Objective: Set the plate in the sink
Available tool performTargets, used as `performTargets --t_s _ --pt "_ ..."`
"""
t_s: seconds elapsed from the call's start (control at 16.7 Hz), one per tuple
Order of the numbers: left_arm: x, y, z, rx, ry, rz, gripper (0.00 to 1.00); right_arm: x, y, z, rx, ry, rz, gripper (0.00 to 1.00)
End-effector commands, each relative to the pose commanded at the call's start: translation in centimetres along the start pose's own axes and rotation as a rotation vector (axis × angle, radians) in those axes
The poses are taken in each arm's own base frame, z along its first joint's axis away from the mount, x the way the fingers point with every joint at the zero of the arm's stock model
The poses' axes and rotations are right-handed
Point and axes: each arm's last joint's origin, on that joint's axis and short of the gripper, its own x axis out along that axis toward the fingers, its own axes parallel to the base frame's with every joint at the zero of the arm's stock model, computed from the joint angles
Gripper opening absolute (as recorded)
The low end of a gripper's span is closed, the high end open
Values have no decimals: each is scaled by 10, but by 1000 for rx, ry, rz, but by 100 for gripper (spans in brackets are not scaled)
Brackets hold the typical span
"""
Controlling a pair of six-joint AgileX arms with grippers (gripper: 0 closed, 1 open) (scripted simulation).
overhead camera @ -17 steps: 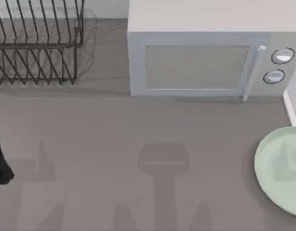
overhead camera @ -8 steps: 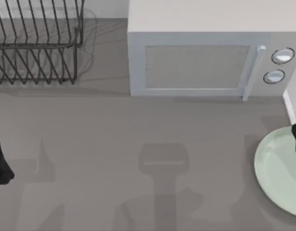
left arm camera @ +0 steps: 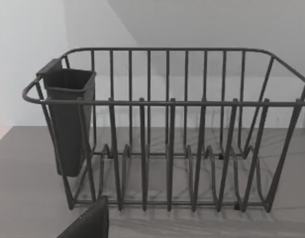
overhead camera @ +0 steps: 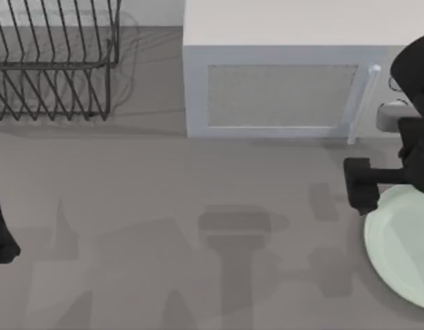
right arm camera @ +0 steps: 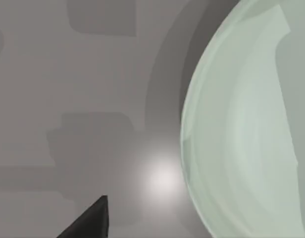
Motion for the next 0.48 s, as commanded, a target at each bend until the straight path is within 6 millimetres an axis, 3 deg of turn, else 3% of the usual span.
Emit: performTargets --t_s 0.18,0.48 --pt "0 0 0 0 0 0 100 12 12 11 1 89 -35 100" --pt "0 0 0 0 0 0 100 14 14 12 1 102 -41 100"
